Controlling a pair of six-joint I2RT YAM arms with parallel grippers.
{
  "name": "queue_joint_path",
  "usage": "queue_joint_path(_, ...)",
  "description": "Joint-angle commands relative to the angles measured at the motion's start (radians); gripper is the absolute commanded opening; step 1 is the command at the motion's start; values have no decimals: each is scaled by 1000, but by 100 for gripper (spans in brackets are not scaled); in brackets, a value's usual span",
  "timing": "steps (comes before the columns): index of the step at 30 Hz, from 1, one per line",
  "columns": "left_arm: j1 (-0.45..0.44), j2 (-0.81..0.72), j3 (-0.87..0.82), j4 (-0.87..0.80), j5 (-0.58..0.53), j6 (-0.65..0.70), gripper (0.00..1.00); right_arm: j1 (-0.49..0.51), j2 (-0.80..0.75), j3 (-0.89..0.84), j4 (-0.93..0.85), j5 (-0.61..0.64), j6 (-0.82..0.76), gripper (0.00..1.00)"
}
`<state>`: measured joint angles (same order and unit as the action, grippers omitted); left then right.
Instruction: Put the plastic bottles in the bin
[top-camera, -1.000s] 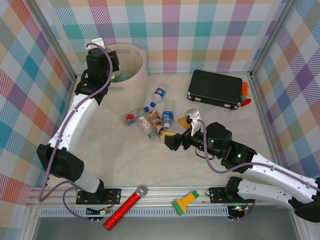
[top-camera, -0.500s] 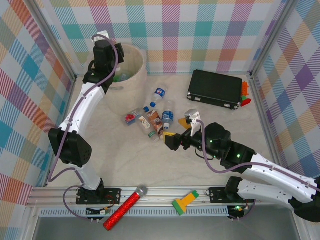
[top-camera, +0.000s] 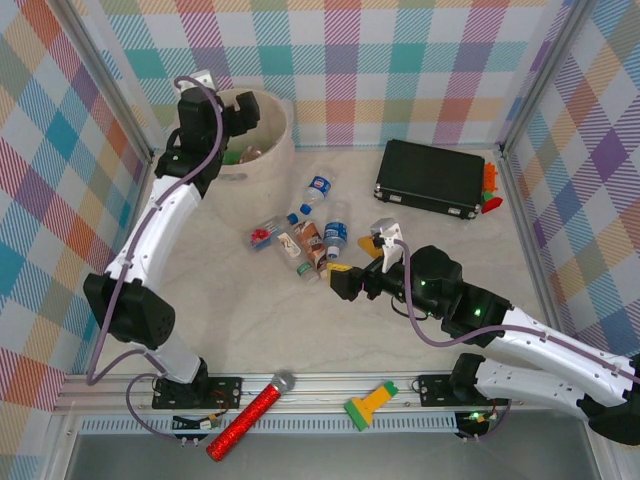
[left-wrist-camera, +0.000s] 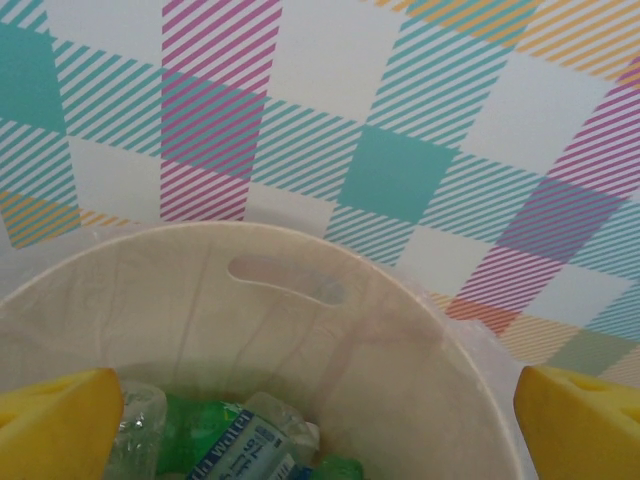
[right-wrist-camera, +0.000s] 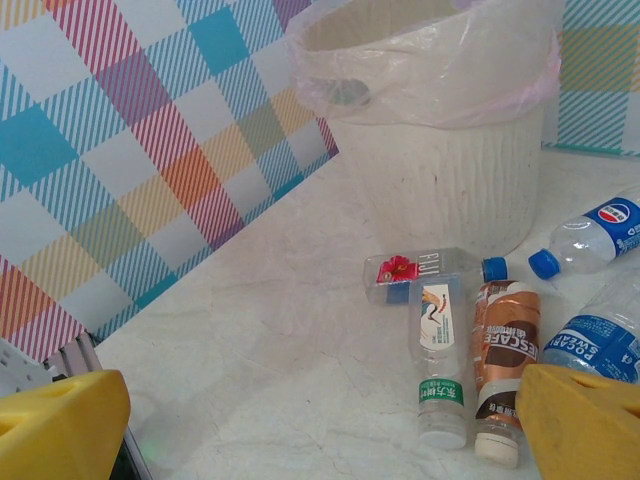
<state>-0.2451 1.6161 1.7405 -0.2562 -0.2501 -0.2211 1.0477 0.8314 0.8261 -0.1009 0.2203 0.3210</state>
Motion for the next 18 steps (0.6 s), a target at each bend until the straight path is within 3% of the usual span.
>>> queue_joint_path(1, 7, -77, -36, -13, 56, -47, 100, 6, 4, 4, -6, 13, 8, 99)
queue_joint_path(12, -3, -235, -251, -44, 172, -152, 100, 4, 91, 59, -67, 105, 39, 99)
queue_joint_path(18, -41, -317, -362, -79, 176, -157, 100, -36, 170, 104, -88, 134, 67, 99)
